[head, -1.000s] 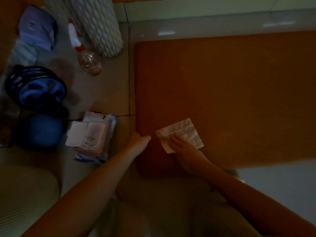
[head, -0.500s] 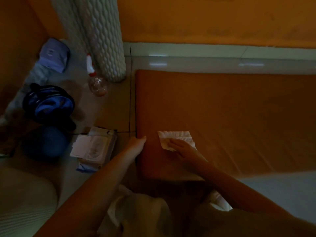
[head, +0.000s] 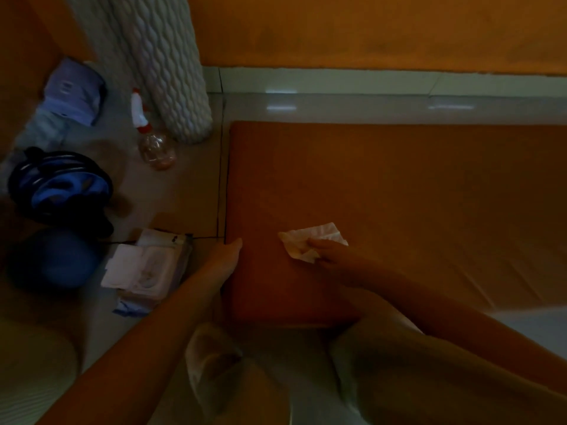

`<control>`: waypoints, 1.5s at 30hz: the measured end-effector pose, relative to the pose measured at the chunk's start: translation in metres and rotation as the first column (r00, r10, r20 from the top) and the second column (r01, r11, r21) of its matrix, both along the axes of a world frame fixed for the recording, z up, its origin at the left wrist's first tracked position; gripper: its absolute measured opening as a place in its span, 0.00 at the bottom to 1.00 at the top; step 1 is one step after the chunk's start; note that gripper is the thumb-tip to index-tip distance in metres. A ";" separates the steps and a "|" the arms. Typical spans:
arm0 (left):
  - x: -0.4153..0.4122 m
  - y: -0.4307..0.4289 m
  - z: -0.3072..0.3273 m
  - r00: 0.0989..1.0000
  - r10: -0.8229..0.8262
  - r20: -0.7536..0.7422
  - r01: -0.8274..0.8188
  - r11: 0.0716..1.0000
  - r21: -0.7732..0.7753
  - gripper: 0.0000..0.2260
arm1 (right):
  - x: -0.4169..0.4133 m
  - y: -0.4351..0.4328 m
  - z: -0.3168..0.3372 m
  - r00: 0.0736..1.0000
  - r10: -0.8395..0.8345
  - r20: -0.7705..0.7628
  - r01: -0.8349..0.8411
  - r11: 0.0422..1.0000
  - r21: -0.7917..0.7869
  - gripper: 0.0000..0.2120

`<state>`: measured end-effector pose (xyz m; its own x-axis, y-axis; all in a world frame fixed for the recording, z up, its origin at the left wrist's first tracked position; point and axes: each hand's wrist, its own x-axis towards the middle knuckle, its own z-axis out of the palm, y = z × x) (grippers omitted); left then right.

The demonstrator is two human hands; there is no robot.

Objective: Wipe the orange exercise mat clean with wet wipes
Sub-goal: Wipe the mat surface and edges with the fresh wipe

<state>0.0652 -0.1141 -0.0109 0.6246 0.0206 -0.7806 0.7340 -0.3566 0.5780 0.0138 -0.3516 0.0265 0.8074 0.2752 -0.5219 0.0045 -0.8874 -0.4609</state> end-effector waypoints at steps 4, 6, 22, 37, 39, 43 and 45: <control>0.005 0.001 -0.008 1.000 -0.015 -0.021 0.016 0.999 0.046 0.25 | 0.013 0.010 -0.018 0.991 0.128 0.029 -0.129 0.990 0.050 0.22; 0.005 -0.001 -0.008 0.998 -0.028 -0.051 0.032 0.997 0.076 0.22 | 0.010 0.016 -0.026 0.977 0.213 0.017 -0.213 0.974 0.076 0.22; 0.005 0.004 0.000 0.994 0.087 -0.072 -0.073 0.982 0.174 0.21 | 0.040 0.002 -0.038 0.841 0.538 0.050 -0.533 0.841 -0.090 0.34; 0.036 0.004 -0.046 0.971 0.237 -0.003 -0.236 0.967 0.098 0.16 | 0.041 0.032 -0.089 0.811 0.557 0.180 -0.583 0.793 0.175 0.32; 0.040 0.003 -0.048 0.961 0.277 0.005 -0.277 0.957 0.089 0.16 | 0.045 0.025 -0.083 0.815 0.559 0.155 -0.580 0.792 0.192 0.36; 0.032 0.003 -0.047 0.898 0.439 -0.013 -0.439 0.898 0.032 0.19 | 0.049 0.022 -0.073 0.838 0.481 0.258 -0.520 0.847 0.107 0.33; 0.023 0.001 -0.041 0.873 0.487 -0.010 -0.487 0.872 -0.054 0.19 | 0.056 0.030 -0.077 0.860 0.458 0.225 -0.477 0.878 0.035 0.38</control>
